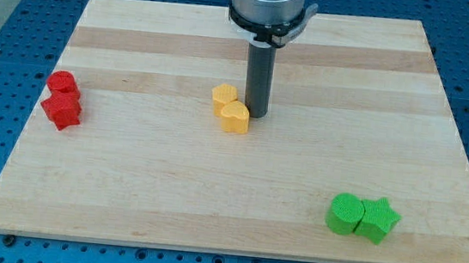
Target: Point at the blue cube
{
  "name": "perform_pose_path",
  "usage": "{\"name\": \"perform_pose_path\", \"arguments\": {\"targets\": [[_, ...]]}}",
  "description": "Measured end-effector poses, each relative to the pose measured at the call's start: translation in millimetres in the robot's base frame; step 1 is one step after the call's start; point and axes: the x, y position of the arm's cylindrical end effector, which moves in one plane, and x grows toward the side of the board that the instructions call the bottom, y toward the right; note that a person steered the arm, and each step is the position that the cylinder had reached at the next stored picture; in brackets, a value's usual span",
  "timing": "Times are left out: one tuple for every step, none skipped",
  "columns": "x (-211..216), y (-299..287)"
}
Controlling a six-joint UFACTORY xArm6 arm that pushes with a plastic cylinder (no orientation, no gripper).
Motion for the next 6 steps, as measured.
{"name": "perform_pose_path", "arguments": {"targets": [[0.0,0.0],[-1.0,-0.5],[-1.0,5.6],[-8.8,17.2],[-15.0,17.3],[-27.2,3.8]]}}
